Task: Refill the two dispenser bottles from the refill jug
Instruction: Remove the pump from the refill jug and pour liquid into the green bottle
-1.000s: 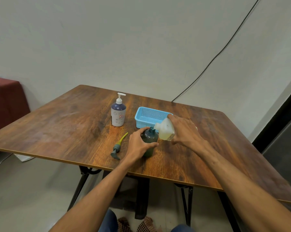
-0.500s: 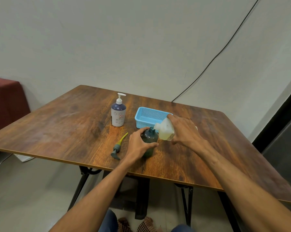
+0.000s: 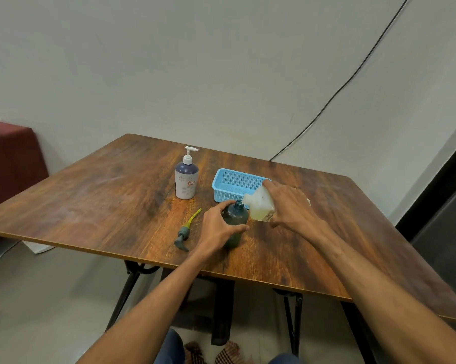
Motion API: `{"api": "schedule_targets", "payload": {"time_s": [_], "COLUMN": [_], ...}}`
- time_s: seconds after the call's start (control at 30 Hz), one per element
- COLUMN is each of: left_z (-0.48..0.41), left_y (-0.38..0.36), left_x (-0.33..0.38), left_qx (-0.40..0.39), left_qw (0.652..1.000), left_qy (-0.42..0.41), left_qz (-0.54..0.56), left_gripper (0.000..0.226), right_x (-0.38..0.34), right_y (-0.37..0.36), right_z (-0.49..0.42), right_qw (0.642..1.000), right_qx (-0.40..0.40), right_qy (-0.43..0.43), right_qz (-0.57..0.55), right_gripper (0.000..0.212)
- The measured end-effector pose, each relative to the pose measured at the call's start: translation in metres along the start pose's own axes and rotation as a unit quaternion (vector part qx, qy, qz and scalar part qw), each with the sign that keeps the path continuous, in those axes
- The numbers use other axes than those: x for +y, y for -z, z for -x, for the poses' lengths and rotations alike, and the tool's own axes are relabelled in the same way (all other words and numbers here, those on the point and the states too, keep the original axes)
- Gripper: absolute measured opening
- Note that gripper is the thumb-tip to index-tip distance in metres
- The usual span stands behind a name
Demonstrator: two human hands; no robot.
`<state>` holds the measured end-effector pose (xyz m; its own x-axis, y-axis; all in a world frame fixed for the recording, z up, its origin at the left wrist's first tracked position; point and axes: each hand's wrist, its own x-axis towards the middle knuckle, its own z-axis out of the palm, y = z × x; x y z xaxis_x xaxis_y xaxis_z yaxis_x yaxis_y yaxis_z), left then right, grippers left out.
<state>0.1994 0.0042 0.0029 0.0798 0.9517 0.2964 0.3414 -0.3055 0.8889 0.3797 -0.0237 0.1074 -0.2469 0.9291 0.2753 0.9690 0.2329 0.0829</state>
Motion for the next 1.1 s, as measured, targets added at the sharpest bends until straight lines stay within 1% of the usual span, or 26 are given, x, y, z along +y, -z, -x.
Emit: {"api": "schedule_targets", "payload": {"time_s": [0.1, 0.53, 0.67, 1.1], "left_z": [0.0002, -0.0008, -0.0007, 0.0015], "left_y": [0.0004, -0.0002, -0.0003, 0.0010], "left_x": [0.0006, 0.0006, 0.0017, 0.0040], "left_qx": [0.001, 0.002, 0.000, -0.002], "left_qw": [1.000, 1.000, 1.000, 1.000], "left_qy": [0.000, 0.003, 0.002, 0.003], "left_qz": [0.000, -0.003, -0.003, 0.002], "left_gripper": [0.086, 0.086, 0.087, 0.086], "right_x": [-0.0005, -0.0013, -0.0011, -0.0021], "right_y": [0.0004, 0.0021, 0.0027, 0.0046], "right_z": [0.0002, -0.0016, -0.0014, -0.0017], "right_qw": [1.000, 1.000, 1.000, 1.000], "right_qx": [-0.001, -0.007, -0.009, -0.016], "right_qy": [-0.003, -0.003, -0.003, -0.003], "right_qz": [0.003, 0.006, 0.014, 0.022], "right_gripper": [0.093, 0.089, 0.092, 0.091]}}
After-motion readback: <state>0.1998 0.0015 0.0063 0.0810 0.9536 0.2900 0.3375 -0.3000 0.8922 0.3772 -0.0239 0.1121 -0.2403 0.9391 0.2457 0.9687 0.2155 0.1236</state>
